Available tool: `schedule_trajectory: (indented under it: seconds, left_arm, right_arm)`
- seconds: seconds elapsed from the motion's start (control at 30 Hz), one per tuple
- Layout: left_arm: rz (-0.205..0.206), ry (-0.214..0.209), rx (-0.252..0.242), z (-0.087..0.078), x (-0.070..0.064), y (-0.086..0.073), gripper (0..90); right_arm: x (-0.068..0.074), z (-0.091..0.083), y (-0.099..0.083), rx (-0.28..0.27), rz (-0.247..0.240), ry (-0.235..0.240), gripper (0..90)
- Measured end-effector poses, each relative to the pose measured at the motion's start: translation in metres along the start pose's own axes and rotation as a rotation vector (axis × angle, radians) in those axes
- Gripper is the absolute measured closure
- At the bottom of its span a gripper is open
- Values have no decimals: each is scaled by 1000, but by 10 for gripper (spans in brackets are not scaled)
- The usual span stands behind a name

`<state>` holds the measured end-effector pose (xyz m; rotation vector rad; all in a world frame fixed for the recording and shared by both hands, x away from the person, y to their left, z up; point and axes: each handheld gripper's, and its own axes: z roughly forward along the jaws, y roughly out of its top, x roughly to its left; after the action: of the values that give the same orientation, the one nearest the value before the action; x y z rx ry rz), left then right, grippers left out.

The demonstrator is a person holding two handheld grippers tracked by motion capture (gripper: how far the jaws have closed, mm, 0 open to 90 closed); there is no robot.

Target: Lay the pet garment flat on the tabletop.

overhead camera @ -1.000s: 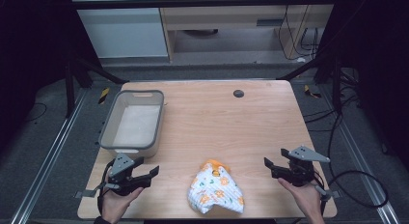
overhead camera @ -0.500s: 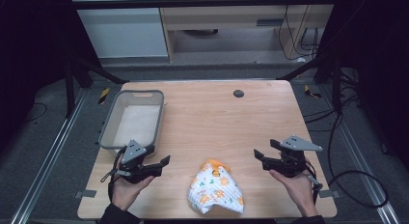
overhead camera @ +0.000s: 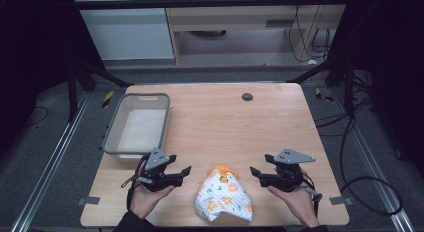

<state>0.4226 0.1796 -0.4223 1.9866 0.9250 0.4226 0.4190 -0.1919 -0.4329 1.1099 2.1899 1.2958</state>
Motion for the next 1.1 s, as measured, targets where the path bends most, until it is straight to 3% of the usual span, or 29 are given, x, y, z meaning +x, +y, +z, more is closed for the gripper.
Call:
schedule_trajectory:
  seconds: [0.2,0.53,1.1]
  left_arm:
    - [23,-20,38,8,-9,-2,355]
    - [45,-87,98,21,-26,-6,402]
    - [84,-136,204,41,-43,-12,538]
  right_arm:
    - [8,10,-5,41,-9,41,347]
    - [23,22,-10,89,-38,102,420]
    - [36,41,-21,207,-84,185,504]
